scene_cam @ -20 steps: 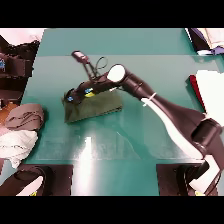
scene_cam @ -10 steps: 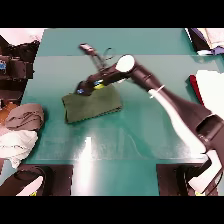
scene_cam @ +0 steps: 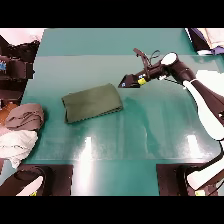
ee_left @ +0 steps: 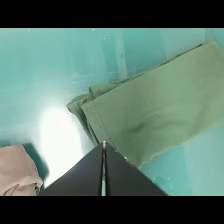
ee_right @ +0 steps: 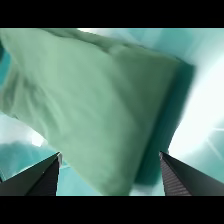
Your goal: Fold the shirts.
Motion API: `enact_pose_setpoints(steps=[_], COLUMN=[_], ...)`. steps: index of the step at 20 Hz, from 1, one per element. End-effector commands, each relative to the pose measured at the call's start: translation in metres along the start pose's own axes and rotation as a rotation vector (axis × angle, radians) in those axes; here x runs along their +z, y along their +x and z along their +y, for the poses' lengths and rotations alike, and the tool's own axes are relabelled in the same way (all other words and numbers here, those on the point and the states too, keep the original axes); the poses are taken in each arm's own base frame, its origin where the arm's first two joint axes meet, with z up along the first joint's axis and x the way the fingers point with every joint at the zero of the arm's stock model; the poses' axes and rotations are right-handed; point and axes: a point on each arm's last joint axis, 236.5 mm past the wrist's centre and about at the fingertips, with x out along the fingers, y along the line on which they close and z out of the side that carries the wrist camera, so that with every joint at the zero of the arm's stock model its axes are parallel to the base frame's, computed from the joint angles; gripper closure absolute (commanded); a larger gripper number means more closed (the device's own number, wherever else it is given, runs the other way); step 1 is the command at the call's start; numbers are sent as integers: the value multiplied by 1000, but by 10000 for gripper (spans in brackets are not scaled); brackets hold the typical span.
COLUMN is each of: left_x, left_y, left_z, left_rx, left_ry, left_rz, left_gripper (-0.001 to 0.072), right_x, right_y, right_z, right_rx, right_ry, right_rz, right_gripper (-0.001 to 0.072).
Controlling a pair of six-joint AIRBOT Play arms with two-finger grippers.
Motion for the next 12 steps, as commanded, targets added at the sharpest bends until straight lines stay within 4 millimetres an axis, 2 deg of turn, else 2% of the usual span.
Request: enact_pose_setpoints(steps=[1, 6, 9, 12], left_x=[0, -12, -26, -27], left_y=[0, 8, 18, 20], left_z=[0, -1, -1, -4], left_rx=[-3, -8, -8, -21], left_ry=[-1, -4, -6, -9], left_rz=[2, 44, 90, 92], left_gripper=[679, 680, 679, 679], right_x=[-19, -46, -37, -26], right_y=[18, 69, 92, 107], right_z=[-18, -15, 1, 3], right_rx=[28, 75, 150, 136], right_ry=[77, 113, 168, 176], right_rz=[59, 158, 114, 54], right_gripper=[-8, -8, -8, -6])
